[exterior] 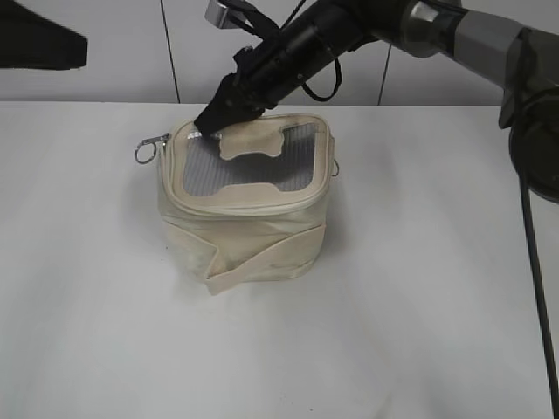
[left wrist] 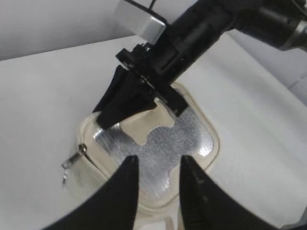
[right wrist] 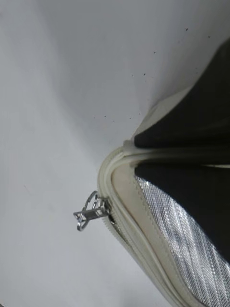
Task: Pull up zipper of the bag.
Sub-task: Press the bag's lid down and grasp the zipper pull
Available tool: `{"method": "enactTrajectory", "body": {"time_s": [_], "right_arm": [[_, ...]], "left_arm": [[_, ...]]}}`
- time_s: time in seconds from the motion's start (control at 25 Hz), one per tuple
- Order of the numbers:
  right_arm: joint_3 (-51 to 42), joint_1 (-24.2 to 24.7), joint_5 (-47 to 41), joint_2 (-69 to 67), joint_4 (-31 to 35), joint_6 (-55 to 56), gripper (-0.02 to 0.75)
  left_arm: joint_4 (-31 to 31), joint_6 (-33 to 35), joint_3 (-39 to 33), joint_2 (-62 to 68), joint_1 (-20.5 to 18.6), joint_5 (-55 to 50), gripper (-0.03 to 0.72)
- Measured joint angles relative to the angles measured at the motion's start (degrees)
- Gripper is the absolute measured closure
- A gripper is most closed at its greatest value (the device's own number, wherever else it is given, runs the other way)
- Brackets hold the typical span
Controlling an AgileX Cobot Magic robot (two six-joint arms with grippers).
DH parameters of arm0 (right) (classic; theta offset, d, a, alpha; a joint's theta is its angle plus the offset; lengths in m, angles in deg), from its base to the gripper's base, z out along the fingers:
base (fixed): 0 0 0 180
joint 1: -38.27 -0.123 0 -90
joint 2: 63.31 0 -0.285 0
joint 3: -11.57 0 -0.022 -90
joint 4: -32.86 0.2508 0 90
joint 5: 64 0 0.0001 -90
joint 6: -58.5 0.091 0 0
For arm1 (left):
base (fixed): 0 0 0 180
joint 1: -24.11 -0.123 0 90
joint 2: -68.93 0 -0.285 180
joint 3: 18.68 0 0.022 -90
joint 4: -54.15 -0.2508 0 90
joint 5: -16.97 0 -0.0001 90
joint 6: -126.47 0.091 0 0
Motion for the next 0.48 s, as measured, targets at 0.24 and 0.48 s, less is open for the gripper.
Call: {"method": "enactTrajectory", "body": {"time_s": [0.24, 0.48], "right_arm": [[0.0, 0.0, -0.3, 0.0, 0.0, 1.0, 0.664], [0.0, 0.0, -0.4, 0.0, -0.1, 1.3, 0.664]], "left_arm": [[-0.4, 15.3, 10.0, 22.3, -8.6, -6.3, 0.363], [-8.1, 18.4, 10.0, 28.4, -3.7, -2.7, 0.345]]}}
